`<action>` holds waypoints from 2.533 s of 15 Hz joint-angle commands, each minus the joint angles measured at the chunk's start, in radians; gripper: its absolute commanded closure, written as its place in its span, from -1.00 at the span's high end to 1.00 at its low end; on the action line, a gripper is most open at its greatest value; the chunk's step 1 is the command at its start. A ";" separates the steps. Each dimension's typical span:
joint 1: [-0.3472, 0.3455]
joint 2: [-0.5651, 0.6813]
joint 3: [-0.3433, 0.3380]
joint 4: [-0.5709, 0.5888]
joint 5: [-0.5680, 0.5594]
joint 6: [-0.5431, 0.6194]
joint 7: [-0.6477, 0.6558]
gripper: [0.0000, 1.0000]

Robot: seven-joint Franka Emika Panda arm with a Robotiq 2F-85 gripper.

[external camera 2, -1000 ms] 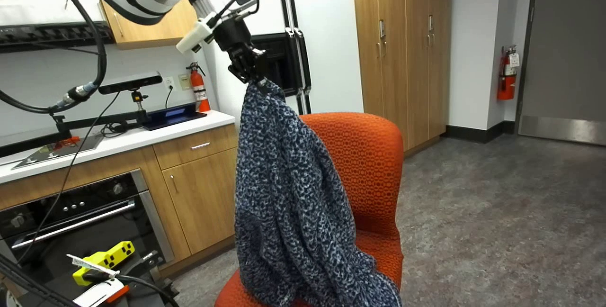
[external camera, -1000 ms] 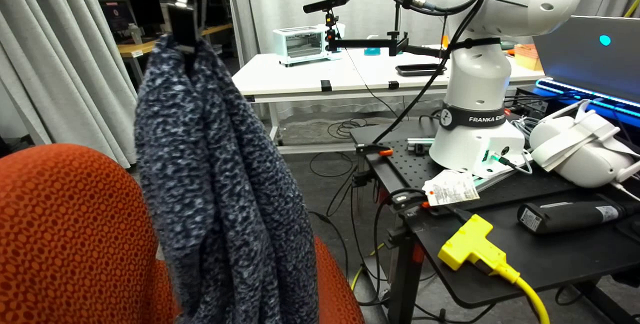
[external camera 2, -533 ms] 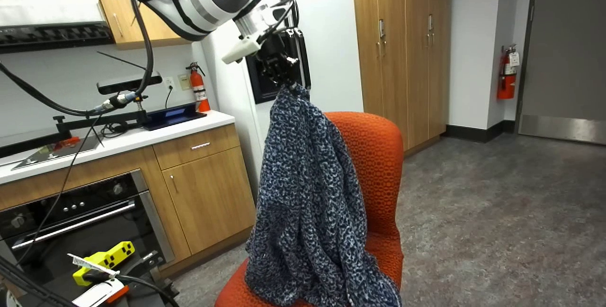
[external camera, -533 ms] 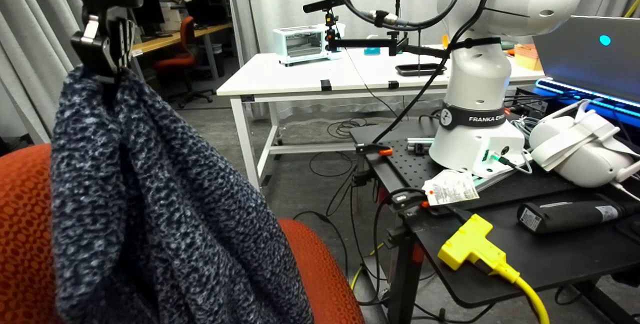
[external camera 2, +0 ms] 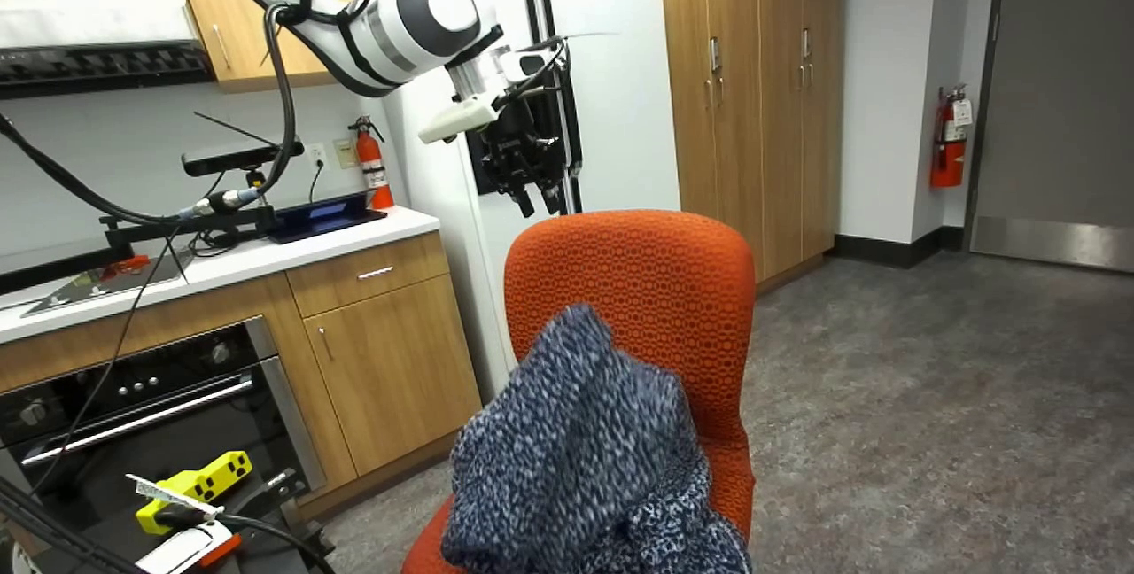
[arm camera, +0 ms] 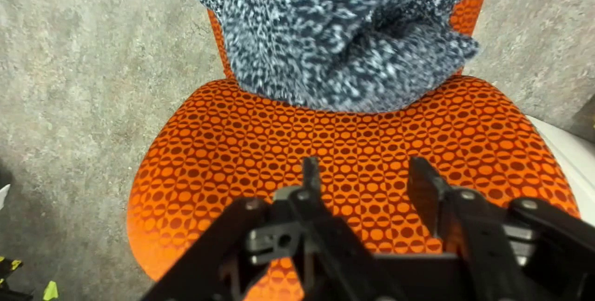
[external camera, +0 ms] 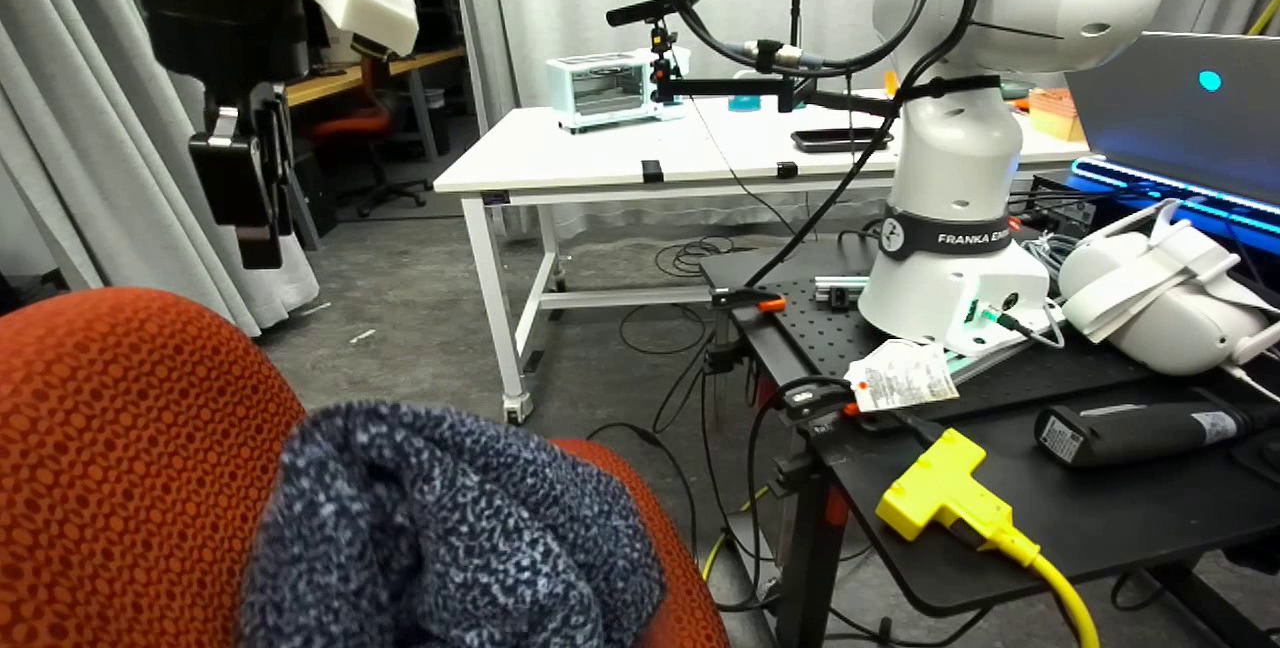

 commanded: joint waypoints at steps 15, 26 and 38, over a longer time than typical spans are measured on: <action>0.062 -0.180 0.059 -0.114 -0.153 0.048 0.184 1.00; 0.060 -0.195 0.061 -0.129 -0.153 0.048 0.189 1.00; 0.060 -0.195 0.061 -0.129 -0.153 0.048 0.189 1.00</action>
